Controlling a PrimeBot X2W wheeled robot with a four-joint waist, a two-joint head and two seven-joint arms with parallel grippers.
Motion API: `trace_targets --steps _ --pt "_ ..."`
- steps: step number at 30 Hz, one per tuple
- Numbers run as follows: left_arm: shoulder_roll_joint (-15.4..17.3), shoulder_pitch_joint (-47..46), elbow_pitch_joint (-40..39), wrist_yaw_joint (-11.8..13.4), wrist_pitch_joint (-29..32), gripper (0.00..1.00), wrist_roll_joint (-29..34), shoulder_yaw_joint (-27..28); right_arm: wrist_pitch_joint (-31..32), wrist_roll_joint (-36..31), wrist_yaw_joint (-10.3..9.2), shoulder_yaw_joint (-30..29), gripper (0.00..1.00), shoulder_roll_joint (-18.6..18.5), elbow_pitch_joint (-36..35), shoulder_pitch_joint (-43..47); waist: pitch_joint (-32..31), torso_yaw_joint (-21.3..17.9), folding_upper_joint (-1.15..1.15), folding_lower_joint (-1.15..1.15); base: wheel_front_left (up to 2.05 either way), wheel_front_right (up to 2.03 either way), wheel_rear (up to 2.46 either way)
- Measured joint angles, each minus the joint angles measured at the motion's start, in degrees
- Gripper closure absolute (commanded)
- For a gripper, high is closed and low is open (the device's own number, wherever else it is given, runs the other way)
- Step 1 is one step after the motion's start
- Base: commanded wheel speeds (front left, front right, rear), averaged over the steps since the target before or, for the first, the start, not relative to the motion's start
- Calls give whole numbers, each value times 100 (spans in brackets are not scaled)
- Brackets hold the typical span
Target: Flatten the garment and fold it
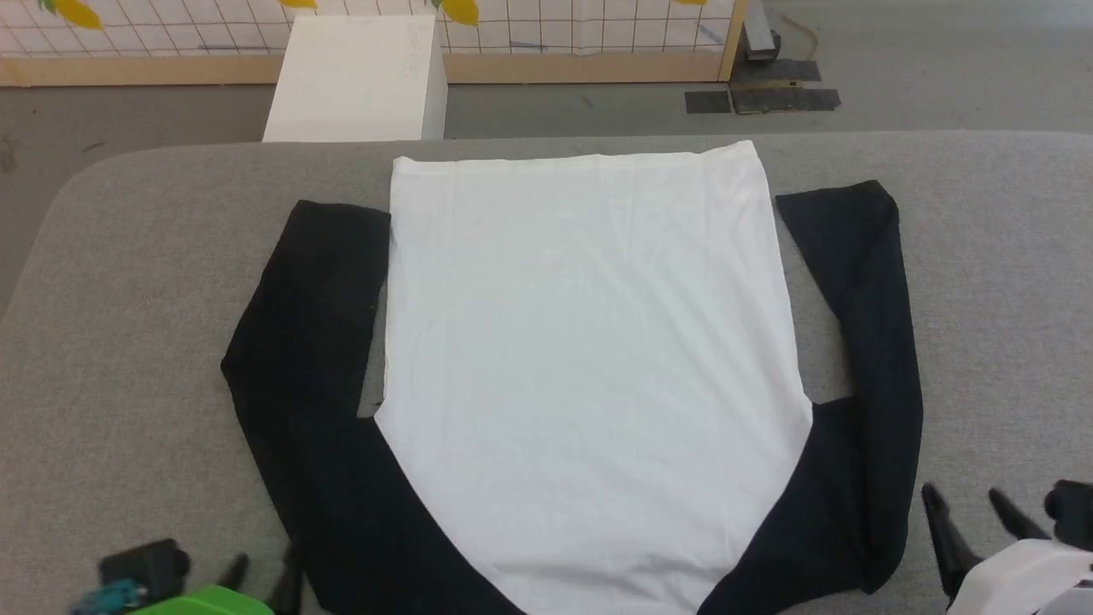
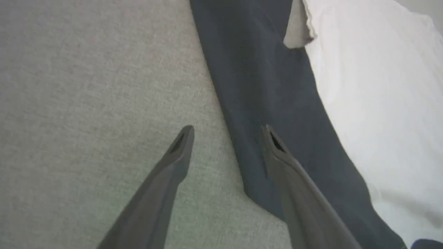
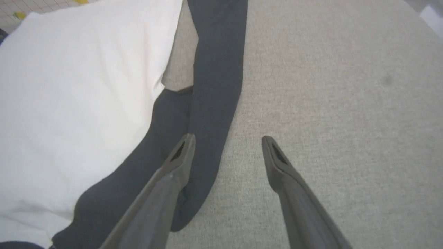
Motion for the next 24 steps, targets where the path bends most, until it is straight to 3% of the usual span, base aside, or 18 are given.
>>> trace_targets --steps 6,11,19,24 --pt "400 -534 -133 26 -544 0 354 318 -1221 -121 0 204 0 20 -157 -272 182 -50 0 0 0 0 0" --pt "1167 -2054 348 -372 -695 0 857 270 -2245 -392 0 679 0 -121 -209 -955 588 -122 0 0 0 0 0" --pt "1909 -4125 1099 -828 47 0 1068 85 -2909 -480 0 1251 0 -327 -71 -1854 1395 -328 0 1 0 0 0" --pt "2094 -5030 1414 -862 683 0 1061 25 -3106 -480 0 1486 0 -318 -1 -2234 1891 -553 0 2 0 0 0"
